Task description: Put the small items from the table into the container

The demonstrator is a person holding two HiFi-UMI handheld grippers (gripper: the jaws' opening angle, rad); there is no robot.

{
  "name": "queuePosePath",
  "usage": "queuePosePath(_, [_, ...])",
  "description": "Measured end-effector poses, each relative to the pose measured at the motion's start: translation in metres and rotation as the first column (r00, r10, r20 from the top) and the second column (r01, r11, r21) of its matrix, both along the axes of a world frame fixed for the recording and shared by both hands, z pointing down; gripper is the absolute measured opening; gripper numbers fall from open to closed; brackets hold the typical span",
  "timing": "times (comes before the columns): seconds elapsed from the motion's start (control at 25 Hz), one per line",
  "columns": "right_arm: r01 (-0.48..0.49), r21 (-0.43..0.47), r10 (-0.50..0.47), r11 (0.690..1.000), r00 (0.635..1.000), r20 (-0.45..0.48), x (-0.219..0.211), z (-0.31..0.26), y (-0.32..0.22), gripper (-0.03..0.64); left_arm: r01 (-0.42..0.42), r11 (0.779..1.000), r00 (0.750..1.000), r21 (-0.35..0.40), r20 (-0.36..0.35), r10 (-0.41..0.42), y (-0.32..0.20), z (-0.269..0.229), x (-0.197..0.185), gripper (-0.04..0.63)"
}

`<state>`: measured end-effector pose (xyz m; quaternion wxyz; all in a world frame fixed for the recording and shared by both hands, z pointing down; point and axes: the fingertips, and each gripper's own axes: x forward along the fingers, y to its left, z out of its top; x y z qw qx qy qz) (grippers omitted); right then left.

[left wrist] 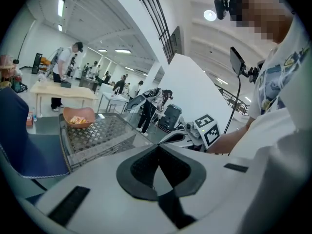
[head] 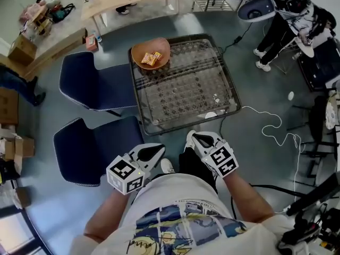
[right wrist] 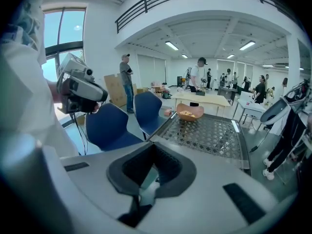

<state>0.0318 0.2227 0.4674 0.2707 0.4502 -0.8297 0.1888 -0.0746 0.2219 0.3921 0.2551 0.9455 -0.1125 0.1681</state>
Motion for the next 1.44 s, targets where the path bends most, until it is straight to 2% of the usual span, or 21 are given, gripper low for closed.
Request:
queuePosePath(0.32, [0.011, 0.061, -0.011, 0.998, 1.000, 0.002, -0.009, -0.028, 0.013, 0.008, -0.017, 0.998, 0.999, 0.060, -0.028, 0.018, 0.009, -0.019, 0.009, 0.008])
queuePosePath(0.68, [0.076, 0.087, -0.077, 0.993, 0.997, 0.008, -0.038, -0.030, 0.015, 0.008, 0.021, 0.999, 1.000, 0.040, -0.017, -0.021, 0.021, -0.006, -0.013, 0.008])
queuePosePath(1.16, [0.098, 0.097, -0.096, 0.991, 0.995, -0.020, -0.027, -0.033, 0.029, 0.008, 0.009, 0.999, 1.000, 0.043, -0.014, -0.008, 0.039, -0.001, 0.004, 0.008])
queuePosePath(1.44, [0.114, 0.090, -0.114, 0.989, 0.993, -0.008, -0.035, -0.028, 0.039, 0.008, 0.010, 0.999, 1.000, 0.036, -0.008, -0.010, 0.047, 0.003, 0.001, 0.008])
